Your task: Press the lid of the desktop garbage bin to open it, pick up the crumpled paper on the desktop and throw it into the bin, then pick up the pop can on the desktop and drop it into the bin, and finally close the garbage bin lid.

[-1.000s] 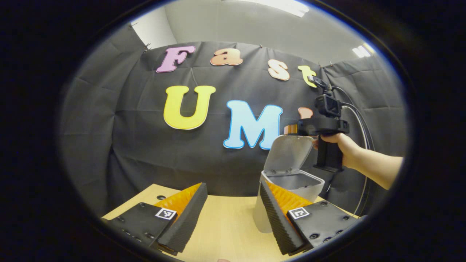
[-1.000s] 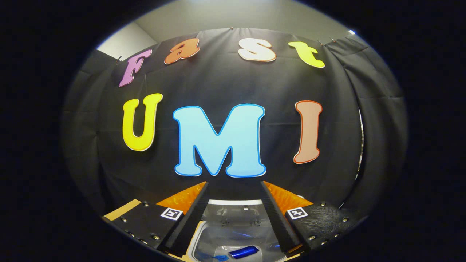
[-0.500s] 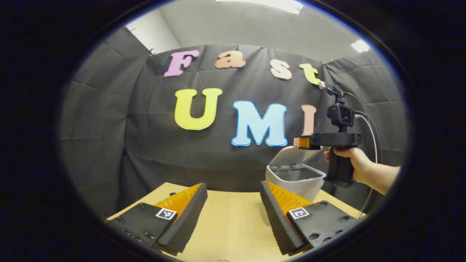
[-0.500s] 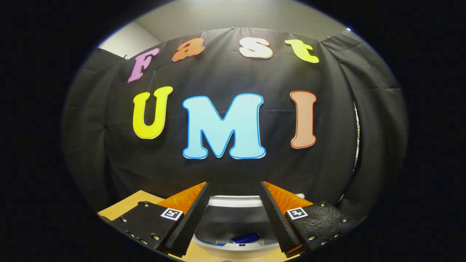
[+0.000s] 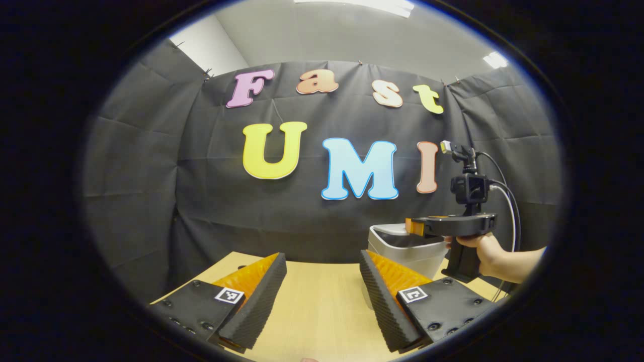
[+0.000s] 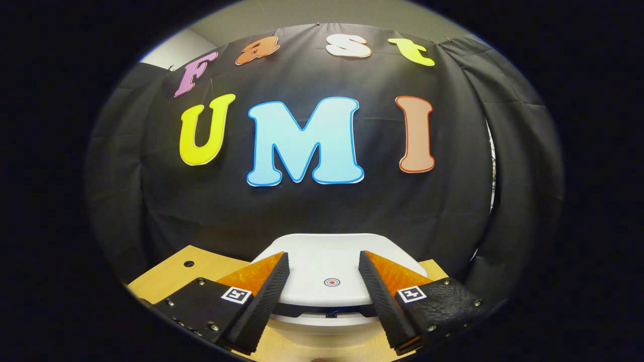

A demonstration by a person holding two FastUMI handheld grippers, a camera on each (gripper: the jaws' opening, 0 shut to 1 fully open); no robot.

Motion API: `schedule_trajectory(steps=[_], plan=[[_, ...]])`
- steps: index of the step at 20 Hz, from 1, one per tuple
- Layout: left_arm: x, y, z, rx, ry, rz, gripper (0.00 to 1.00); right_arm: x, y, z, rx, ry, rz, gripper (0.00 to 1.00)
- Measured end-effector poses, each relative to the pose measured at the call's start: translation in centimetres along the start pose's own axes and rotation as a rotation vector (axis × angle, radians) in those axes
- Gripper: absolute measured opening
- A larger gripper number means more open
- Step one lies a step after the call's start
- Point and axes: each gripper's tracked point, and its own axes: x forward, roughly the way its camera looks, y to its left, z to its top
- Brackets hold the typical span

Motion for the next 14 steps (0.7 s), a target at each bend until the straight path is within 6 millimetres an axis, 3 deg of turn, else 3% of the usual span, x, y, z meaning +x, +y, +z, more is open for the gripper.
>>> schedule_trajectory(steps=[4,14], plan=[[0.5,0.2,-0.4,0.001,0.009,0.012,0.94,0.6,-1.0,0.2,-0.016,-0.076,-0.030,0.97],[0.6,-1.4,-0.6,0.021,0.014,0.010,0.95,1.9,-1.0,-1.8,-0.024,-0.060,-0.024,0.96]])
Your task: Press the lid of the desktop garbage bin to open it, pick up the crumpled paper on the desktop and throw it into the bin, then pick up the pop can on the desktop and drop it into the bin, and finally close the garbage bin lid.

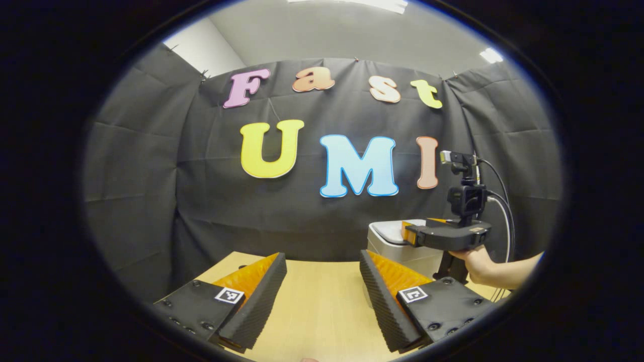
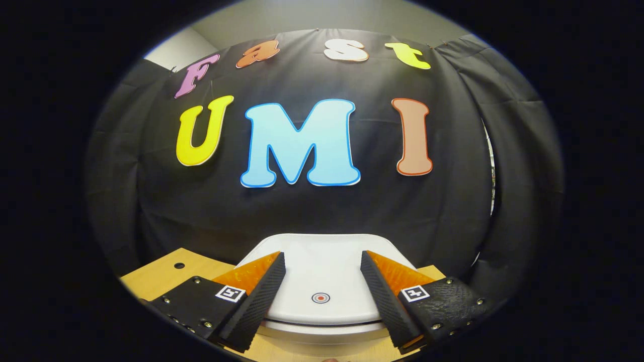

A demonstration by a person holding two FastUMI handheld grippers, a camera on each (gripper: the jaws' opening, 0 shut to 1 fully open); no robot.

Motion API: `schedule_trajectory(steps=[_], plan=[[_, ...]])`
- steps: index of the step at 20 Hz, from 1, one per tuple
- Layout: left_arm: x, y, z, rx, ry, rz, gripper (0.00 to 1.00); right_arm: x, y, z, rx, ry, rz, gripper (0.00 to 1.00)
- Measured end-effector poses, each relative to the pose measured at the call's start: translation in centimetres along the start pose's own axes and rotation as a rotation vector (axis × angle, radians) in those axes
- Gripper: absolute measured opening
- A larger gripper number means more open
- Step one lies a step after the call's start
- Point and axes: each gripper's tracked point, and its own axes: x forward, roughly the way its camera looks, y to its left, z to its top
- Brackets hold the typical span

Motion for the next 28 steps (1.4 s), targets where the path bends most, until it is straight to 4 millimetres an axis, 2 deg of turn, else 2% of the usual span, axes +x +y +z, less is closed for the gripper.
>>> schedule_trajectory(steps=[4,13,19,23,28], plan=[[-0.4,-0.1,-0.3,-0.007,0.004,0.007,0.95,-0.1,0.1,0.3,-0.016,-0.020,0.000,0.97],[-1.0,-0.4,-0.1,-0.018,0.007,0.028,0.94,0.3,0.0,-0.6,0.000,-0.072,-0.002,0.98],[-1.8,-1.6,0.7,-0.036,-0.003,0.035,0.95,0.2,0.0,-0.6,0.000,-0.080,-0.007,0.98],[-3.0,-2.0,1.4,-0.059,-0.018,0.047,0.95,0.3,-0.1,-0.9,-0.001,-0.072,-0.015,0.98],[-5.6,-1.7,2.2,-0.055,-0.036,0.088,0.94,0.1,0.0,-0.4,-0.011,-0.091,-0.012,0.97]])
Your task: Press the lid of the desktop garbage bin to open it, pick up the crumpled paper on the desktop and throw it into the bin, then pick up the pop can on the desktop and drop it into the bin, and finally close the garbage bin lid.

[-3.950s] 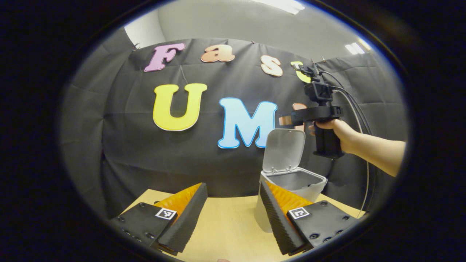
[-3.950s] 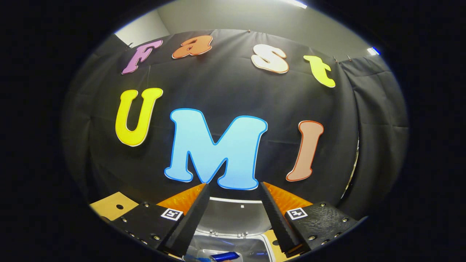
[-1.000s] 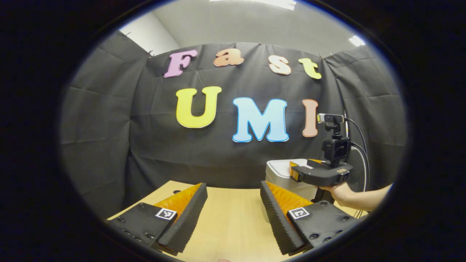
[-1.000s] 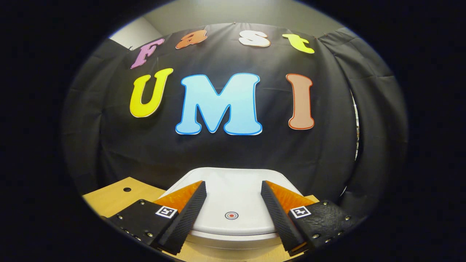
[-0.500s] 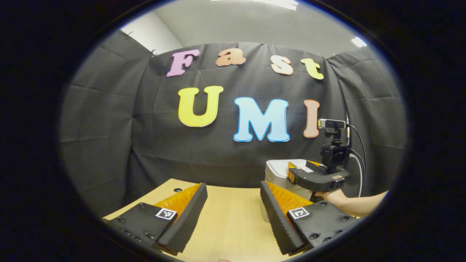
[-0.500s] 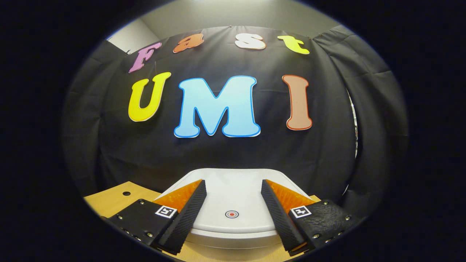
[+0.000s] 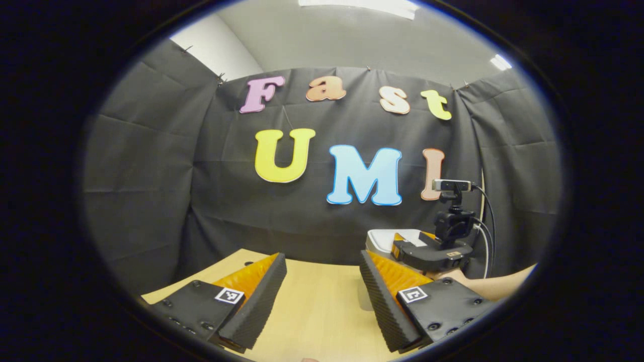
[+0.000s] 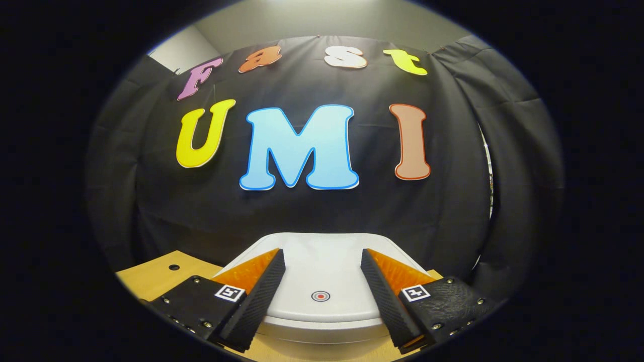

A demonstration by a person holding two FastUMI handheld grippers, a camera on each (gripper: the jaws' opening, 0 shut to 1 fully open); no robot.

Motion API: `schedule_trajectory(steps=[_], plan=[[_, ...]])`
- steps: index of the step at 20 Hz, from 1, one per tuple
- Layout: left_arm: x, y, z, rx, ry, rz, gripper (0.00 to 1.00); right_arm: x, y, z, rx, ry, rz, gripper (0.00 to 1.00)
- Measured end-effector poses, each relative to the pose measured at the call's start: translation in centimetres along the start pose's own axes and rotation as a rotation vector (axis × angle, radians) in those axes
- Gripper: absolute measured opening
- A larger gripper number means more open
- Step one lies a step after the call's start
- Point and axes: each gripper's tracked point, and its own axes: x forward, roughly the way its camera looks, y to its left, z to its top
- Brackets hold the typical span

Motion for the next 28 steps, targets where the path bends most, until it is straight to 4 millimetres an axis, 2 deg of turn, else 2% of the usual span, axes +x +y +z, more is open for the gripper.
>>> schedule_trajectory(steps=[2,5,11,14,17,21,28], plan=[[-0.6,0.7,0.2,0.007,-0.007,0.027,0.94,-0.4,0.0,0.4,0.005,0.002,0.016,0.97],[-0.8,1.6,0.6,-0.002,-0.016,0.061,0.94,-2.7,-0.1,0.7,0.018,0.051,0.040,0.96],[-0.1,0.9,-0.6,-0.009,-0.010,0.054,0.94,-9.8,-0.9,3.3,-0.083,-0.056,0.097,0.96],[0.8,0.1,-1.2,-0.023,-0.014,0.018,0.95,-13.4,-1.2,3.7,-0.109,-0.078,0.108,0.96],[1.9,0.0,-1.5,-0.028,-0.023,0.001,0.95,-16.4,-1.2,4.0,-0.094,-0.078,0.117,0.96],[3.0,0.3,-2.6,-0.001,-0.020,-0.014,0.94,-19.2,-1.1,4.3,-0.066,-0.074,0.104,0.95],[3.9,0.6,-4.2,0.037,-0.024,-0.060,0.94,-23.4,-1.0,5.2,-0.016,-0.083,0.046,0.95]])
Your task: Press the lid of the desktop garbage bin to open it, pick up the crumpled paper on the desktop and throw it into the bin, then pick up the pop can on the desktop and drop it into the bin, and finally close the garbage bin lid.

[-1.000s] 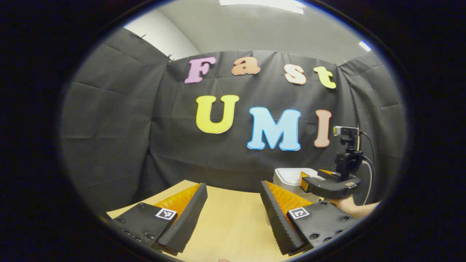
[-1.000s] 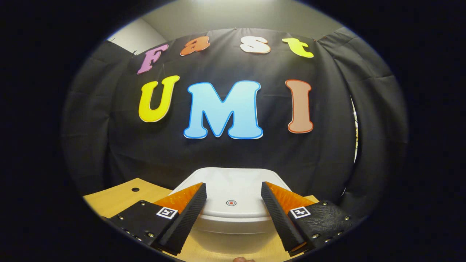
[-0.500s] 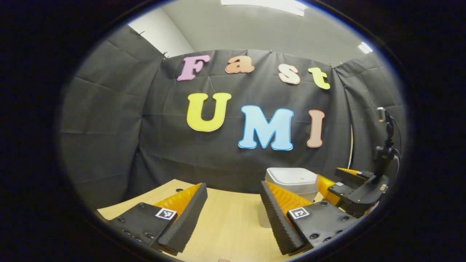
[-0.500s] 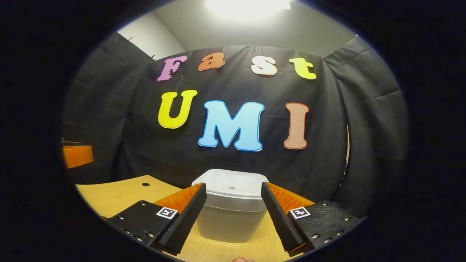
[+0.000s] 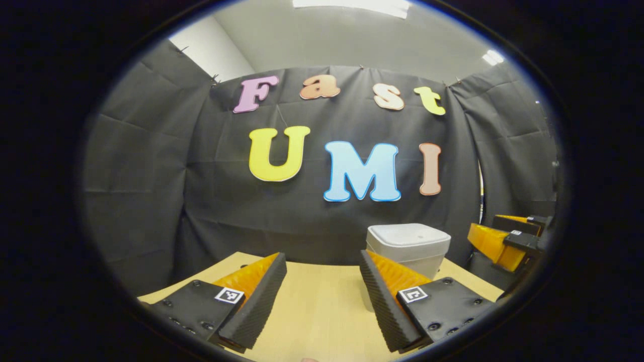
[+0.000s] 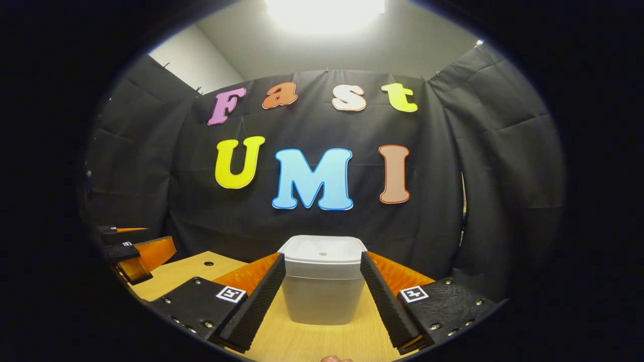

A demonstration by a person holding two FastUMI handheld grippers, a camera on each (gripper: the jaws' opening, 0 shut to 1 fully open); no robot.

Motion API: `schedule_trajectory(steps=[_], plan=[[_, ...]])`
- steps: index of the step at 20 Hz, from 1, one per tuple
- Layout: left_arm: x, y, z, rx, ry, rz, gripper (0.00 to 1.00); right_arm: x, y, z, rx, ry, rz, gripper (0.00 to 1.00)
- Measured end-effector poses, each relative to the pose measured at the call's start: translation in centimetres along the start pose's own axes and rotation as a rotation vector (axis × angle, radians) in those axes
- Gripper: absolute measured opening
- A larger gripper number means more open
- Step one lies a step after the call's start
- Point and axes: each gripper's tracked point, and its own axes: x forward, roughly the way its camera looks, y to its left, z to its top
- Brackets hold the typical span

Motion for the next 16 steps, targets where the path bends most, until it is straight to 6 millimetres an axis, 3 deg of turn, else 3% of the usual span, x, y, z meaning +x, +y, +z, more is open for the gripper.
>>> schedule_trajectory(steps=[4,10,13,16], plan=[[0.6,-0.1,-0.2,0.033,-0.012,-0.034,0.96,-1.3,0.2,-0.1,-0.021,0.012,-0.034,0.95],[0.8,-0.9,1.1,0.034,-0.045,-0.084,0.94,-2.0,1.2,0.8,-0.017,0.031,-0.046,0.95],[0.6,-1.9,2.0,0.041,-0.067,-0.107,0.96,-2.5,1.0,1.6,0.011,0.015,-0.052,0.95],[0.8,-3.5,1.5,0.033,-0.062,-0.111,0.94,-3.3,0.0,1.6,0.030,0.018,-0.049,0.95]])
